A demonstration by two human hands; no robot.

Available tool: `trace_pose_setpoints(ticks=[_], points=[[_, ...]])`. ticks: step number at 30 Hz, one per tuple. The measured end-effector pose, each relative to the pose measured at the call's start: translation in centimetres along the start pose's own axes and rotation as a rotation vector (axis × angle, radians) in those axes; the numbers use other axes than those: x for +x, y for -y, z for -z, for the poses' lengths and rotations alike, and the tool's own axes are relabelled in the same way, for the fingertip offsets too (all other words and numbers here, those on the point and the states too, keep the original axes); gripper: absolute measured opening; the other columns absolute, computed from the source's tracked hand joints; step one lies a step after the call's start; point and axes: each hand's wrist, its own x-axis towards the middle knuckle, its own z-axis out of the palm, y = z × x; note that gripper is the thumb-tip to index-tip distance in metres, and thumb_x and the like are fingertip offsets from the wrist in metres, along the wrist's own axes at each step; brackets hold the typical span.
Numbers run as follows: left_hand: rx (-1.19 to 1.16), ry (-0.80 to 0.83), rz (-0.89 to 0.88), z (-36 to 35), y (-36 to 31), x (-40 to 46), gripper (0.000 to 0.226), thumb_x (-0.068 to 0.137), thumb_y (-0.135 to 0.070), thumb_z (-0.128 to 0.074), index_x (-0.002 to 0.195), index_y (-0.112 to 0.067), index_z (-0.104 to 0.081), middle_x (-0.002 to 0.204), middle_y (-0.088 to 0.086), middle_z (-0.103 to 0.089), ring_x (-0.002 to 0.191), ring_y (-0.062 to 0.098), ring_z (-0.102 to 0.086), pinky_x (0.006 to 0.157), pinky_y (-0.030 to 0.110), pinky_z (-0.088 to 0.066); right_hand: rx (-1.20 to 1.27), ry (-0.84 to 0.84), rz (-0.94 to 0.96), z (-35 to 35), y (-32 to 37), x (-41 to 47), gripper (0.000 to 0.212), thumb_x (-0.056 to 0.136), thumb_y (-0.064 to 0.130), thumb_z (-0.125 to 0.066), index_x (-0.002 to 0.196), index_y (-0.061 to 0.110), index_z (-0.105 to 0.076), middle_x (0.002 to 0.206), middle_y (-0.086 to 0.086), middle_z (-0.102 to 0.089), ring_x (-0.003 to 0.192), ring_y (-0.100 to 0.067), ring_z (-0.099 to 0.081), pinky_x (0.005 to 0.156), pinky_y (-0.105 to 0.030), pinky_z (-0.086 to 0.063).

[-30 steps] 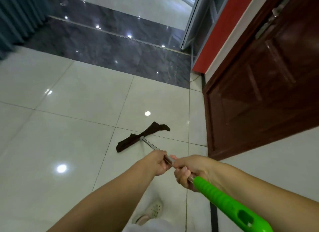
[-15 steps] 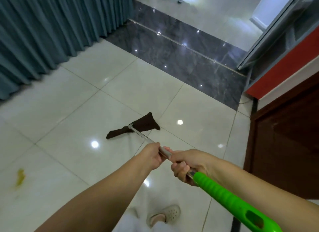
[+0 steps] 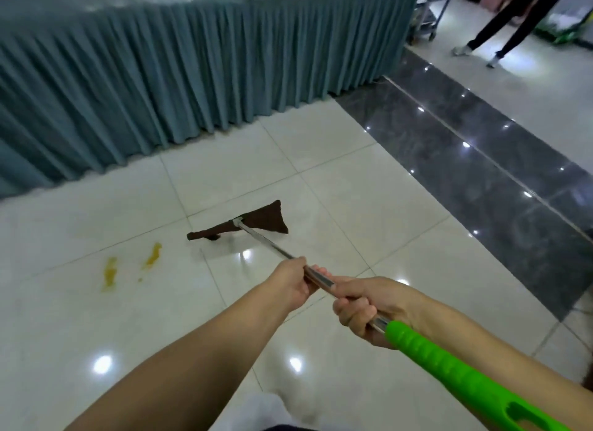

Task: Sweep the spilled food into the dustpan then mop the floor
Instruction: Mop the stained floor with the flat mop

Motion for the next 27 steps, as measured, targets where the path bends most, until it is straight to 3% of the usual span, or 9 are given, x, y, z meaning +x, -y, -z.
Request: trace_pose_setpoints(ticks=[6,11,18,22,27], points=[[-0.143,-0.115,-0.117,3.7,-3.6,-0.6,0.026,0.102,-0.024,-0.039,0.104,0.001,-0.047,0.072,0.011,-0.051,0.057,0.020,-0.056,0.050,0.033,-0.053,-0.157,0.095,-0.097,-3.8,2.2,3.1,0.031,0.098,0.006,-0.041,0.112,0.029,-0.056,0.065,0.001,-0.031,0.030,-0.003,-0.033,0.024,-0.011,-0.029],[-0.265,-0.212,-0.203,5.4,-4.3,-0.6,0.028,0.101,-0.024,-0.041,0.094,0.001,-0.050,0.072,0.011,-0.053,0.060,0.020,-0.059,0.045,0.028,-0.054,-0.314,0.125,-0.183,-4.9,4.4,5.5,0.025,0.098,0.007,-0.043,0.108,0.023,-0.060,0.061,-0.001,-0.035,0.030,-0.003,-0.033,0.025,-0.010,-0.030],[-0.493,-0.290,-0.291,4.1,-3.0,1.5,0.028,0.104,-0.019,-0.030,0.091,0.000,-0.045,0.071,0.013,-0.046,0.062,0.021,-0.050,0.062,0.033,-0.048,-0.492,0.103,-0.349,-4.4,7.8,7.9,0.024,0.097,0.005,-0.044,0.094,0.028,-0.053,0.062,0.000,-0.037,0.028,-0.003,-0.034,0.024,-0.011,-0.030],[-0.594,-0.307,-0.277,2.7,-1.4,2.9,0.028,0.103,-0.013,-0.029,0.082,0.000,-0.043,0.069,0.012,-0.044,0.060,0.022,-0.048,0.051,0.030,-0.052,-0.540,0.068,-0.418,-2.9,9.1,8.6,0.029,0.094,0.004,-0.048,0.076,0.024,-0.055,0.063,0.001,-0.036,0.027,-0.004,-0.033,0.026,-0.009,-0.029],[-0.688,-0.290,-0.279,0.6,0.2,4.2,0.023,0.103,-0.014,-0.030,0.084,-0.002,-0.039,0.069,0.011,-0.044,0.061,0.020,-0.046,0.039,0.023,-0.051,-0.579,0.025,-0.421,-1.5,10.5,8.6,0.030,0.091,-0.002,-0.047,0.079,0.024,-0.056,0.047,-0.002,-0.041,0.026,-0.007,-0.033,0.026,-0.008,-0.029]])
